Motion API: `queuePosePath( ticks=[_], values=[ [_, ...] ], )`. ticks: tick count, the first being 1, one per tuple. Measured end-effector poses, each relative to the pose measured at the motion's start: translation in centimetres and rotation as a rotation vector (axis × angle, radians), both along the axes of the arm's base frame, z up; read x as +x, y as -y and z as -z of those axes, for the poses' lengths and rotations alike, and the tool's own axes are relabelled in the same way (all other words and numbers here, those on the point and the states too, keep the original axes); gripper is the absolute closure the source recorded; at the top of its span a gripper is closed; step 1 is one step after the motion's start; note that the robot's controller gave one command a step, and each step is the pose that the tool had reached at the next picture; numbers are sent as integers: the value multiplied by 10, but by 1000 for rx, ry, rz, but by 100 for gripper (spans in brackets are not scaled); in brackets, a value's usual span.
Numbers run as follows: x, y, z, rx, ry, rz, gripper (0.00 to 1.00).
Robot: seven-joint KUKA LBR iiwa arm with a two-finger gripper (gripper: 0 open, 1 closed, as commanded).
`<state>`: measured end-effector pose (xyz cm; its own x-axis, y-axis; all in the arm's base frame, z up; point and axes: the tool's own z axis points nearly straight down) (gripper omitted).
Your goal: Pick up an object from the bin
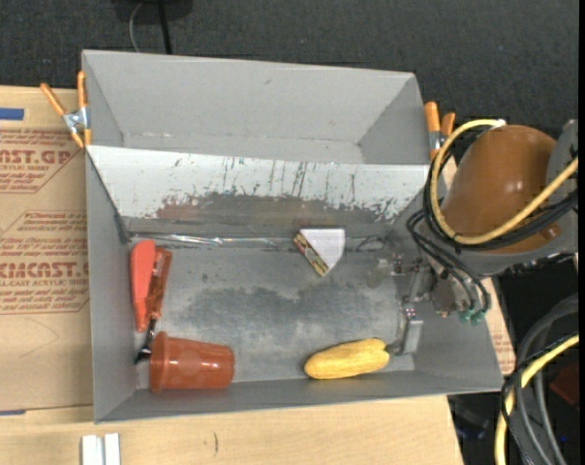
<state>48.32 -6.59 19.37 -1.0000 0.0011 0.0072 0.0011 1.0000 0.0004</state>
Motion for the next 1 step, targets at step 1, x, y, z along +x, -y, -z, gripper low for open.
queuePosePath(
  ticks=[1],
  values=[
    [2,0,-4,-1,8,-1,0]
  ],
)
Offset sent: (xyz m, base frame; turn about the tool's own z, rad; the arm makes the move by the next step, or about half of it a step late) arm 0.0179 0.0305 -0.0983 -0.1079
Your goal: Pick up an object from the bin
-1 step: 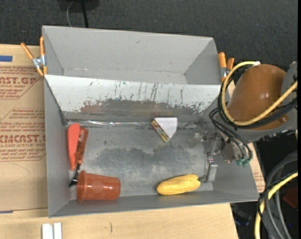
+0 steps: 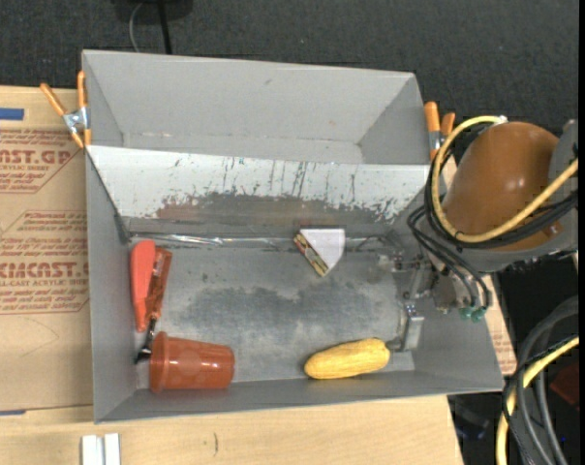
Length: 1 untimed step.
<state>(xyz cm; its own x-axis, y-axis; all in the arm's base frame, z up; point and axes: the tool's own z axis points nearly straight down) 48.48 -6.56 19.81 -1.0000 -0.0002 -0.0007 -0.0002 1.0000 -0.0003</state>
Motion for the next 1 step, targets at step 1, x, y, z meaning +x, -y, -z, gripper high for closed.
queuePosePath(
  ticks=[1],
  values=[
    [9,-13,43,-1,5,-46,0]
  ],
)
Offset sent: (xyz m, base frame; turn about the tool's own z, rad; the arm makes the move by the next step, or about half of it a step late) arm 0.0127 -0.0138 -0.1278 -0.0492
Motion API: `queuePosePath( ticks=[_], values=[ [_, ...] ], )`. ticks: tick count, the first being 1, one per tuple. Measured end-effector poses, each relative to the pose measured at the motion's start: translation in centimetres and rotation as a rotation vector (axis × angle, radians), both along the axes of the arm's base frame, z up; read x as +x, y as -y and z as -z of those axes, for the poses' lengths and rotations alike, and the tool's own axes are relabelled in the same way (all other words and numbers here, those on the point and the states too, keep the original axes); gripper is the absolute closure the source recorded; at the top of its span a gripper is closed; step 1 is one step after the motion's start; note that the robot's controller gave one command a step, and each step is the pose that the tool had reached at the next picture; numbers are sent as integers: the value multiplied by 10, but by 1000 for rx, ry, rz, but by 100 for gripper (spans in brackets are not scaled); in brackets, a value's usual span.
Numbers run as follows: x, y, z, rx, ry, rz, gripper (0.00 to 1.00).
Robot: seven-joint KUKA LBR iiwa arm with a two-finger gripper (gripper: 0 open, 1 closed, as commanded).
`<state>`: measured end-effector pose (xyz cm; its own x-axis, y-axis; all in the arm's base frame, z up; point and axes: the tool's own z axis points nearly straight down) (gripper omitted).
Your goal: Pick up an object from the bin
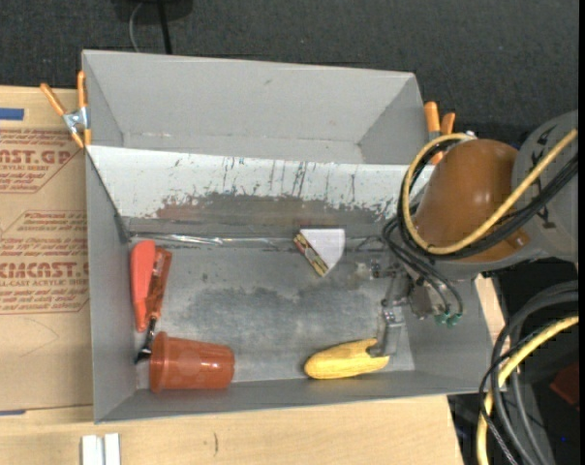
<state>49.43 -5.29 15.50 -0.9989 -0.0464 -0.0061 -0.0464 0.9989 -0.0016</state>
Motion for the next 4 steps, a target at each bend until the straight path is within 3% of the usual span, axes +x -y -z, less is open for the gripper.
queuePosePath(
  ticks=[1,2,3,4],
  values=[
    [3,14,61,2,-2,-11,0],
    [-5,14,88,-1,-8,-129,0],
    [-11,18,83,0,5,-301,100],
    [-11,18,83,0,5,-301,100]
  ],
)
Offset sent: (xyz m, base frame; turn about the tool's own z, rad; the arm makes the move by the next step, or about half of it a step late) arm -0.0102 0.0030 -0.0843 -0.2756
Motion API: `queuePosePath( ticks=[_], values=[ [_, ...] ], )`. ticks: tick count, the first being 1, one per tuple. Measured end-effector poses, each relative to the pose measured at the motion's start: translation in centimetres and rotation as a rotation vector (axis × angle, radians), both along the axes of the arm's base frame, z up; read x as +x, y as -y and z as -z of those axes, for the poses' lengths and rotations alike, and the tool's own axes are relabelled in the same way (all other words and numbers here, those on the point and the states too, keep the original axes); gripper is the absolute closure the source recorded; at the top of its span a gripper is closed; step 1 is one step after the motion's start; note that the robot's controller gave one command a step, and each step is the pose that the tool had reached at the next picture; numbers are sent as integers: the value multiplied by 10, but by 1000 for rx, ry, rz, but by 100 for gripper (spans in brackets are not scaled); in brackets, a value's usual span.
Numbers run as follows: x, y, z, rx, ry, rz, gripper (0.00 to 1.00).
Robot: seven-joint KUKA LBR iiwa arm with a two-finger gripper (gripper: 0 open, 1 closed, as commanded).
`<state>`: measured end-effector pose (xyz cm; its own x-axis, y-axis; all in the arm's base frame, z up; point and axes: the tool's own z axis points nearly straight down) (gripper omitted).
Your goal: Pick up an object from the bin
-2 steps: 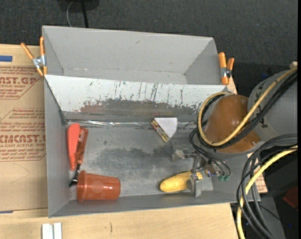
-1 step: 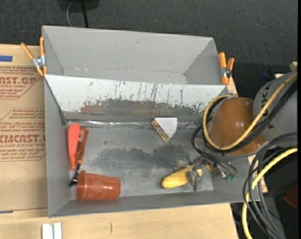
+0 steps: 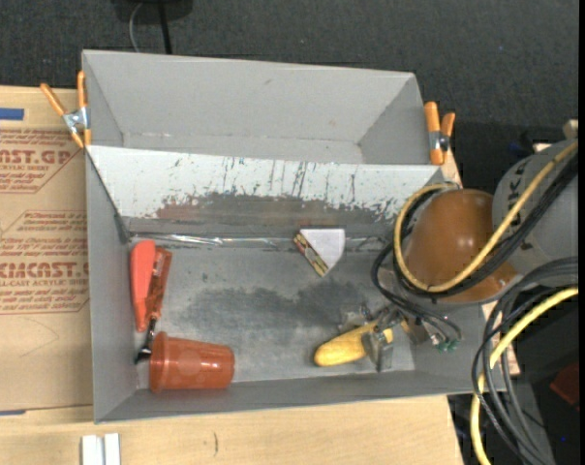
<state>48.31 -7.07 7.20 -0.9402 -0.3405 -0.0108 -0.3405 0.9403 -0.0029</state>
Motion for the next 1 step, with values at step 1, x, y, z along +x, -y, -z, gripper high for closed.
queuePosePath(
  ticks=[1],
  values=[
    [15,-6,-133,1,2,-12,100]
  ],
)
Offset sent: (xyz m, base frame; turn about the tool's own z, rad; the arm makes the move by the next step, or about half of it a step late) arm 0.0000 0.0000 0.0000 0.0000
